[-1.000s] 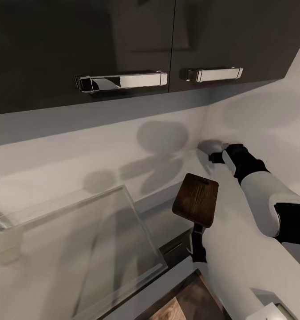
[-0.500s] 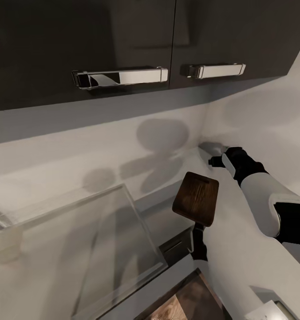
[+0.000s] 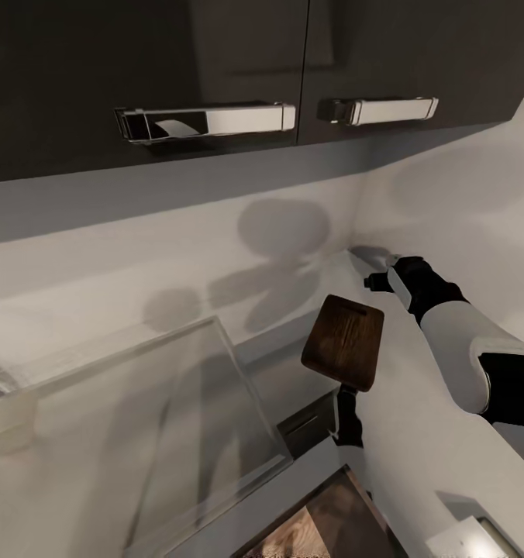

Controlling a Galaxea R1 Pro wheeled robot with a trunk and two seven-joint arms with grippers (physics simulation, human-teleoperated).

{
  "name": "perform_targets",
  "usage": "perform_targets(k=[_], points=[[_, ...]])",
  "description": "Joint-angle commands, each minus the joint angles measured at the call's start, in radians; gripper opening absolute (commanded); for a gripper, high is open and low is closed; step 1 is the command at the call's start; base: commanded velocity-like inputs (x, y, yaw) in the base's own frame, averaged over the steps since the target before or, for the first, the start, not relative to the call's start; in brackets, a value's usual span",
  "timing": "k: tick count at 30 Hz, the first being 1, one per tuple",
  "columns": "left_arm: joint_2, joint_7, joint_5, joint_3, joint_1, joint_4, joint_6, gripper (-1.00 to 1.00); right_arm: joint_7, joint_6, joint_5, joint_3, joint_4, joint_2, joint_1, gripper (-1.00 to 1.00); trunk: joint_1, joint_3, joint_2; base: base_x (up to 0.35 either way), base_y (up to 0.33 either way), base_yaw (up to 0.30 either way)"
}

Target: In the kitchen, take the Vidalia onion out of the sink, dice it on the chopping board with the paring knife, put the diced onion into the bowl on the countertop, then place both the paring knife and the chopping board into the sink.

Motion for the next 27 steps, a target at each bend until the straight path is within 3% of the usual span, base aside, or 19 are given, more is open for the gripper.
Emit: perform_targets(k=[1,23,27], points=[[0.001,0.0,0.01,-0.002,0.001,-0.003,0.007,1.0,0.001,0.005,0.006,-0.002,-0.001,0.0,-0.001,1.0,0.0,-0.003,-0.002,0.0,0.0,0.0],[0.002,0.0,0.01,-0.002,0.001,0.004,0.007,1.0,0.002,0.004,0.006,-0.002,-0.005,0.0,-0.001,1.0,0.0,-0.039,-0.002,0.0,0.0,0.0],[0.002,0.0,0.01,-0.002,0.001,0.004,0.007,1.0,0.001,-0.024,0.006,-0.003,-0.006,-0.001,-0.001,1.0,0.0,-0.046,-0.002,0.0,0.0,0.0]])
